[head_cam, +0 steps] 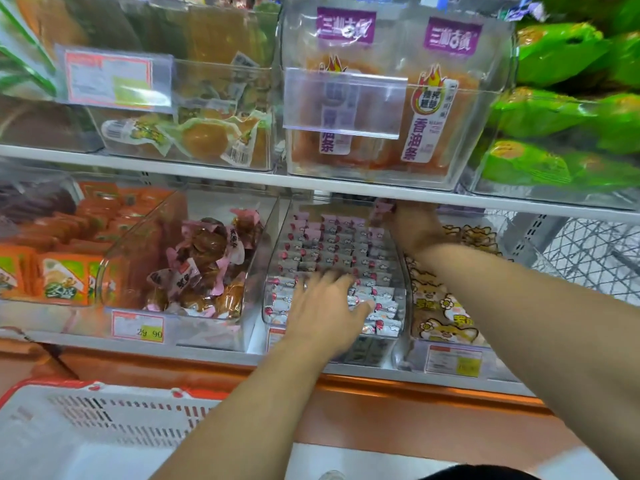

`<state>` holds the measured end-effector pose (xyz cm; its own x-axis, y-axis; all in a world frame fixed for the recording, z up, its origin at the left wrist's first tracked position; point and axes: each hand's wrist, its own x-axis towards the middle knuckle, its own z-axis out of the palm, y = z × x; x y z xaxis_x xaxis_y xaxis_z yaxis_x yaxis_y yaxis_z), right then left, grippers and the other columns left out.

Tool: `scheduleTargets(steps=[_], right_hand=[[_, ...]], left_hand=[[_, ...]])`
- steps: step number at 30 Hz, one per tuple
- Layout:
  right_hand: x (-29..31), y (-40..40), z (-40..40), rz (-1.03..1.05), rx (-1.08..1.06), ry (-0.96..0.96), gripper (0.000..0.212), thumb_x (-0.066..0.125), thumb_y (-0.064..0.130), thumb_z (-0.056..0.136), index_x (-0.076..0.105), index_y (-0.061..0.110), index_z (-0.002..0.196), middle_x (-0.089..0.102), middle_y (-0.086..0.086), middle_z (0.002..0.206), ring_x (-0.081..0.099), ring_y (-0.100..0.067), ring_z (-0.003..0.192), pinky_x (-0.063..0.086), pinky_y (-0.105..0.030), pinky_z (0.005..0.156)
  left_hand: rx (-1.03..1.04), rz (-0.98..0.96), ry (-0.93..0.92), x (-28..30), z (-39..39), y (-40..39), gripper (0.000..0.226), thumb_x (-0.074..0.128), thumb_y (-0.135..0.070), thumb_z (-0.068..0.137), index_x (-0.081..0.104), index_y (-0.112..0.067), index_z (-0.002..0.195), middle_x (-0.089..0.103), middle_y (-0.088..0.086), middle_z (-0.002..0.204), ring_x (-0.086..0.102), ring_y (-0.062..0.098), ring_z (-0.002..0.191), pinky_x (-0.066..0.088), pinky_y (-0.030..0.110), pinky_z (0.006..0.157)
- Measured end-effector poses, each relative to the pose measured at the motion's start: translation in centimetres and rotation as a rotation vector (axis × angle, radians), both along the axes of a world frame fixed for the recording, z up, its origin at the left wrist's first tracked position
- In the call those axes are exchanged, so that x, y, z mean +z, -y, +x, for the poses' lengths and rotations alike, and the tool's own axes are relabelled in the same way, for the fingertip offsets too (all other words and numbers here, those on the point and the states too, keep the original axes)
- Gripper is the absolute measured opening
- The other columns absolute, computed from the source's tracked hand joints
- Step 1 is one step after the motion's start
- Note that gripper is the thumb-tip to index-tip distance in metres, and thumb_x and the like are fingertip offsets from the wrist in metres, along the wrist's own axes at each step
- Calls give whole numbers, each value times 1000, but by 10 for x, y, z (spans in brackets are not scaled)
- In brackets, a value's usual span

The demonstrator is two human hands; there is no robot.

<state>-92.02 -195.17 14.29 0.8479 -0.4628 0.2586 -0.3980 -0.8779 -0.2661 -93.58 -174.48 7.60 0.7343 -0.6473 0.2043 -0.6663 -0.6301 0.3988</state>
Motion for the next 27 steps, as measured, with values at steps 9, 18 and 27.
scheduleTargets(steps=[9,18,27], right_hand=[[-3,2,22,-95,2,-146,15,57,13,98,63,12,112,65,-12,113,62,-32,106,53,-47,96],[-6,-3,30,-131,55,-430,38,46,2,96,58,12,131,63,-1,87,61,-16,64,57,-33,58],[-10,-9,27,-149,60,-472,18,43,4,98,60,6,91,64,-14,113,61,-17,70,49,-32,57]], left_hand=[[-23,-50,-16,-3,3,-3,62,53,-62,92,52,-25,142,52,-2,146,39,23,138,18,49,122],[-34,-78,-28,-4,4,-3,61,55,-60,92,50,-26,144,50,-5,148,37,21,140,15,49,124],[-37,-104,-44,0,1,-5,59,58,-55,93,52,-23,142,53,-3,145,41,22,136,21,49,122]])
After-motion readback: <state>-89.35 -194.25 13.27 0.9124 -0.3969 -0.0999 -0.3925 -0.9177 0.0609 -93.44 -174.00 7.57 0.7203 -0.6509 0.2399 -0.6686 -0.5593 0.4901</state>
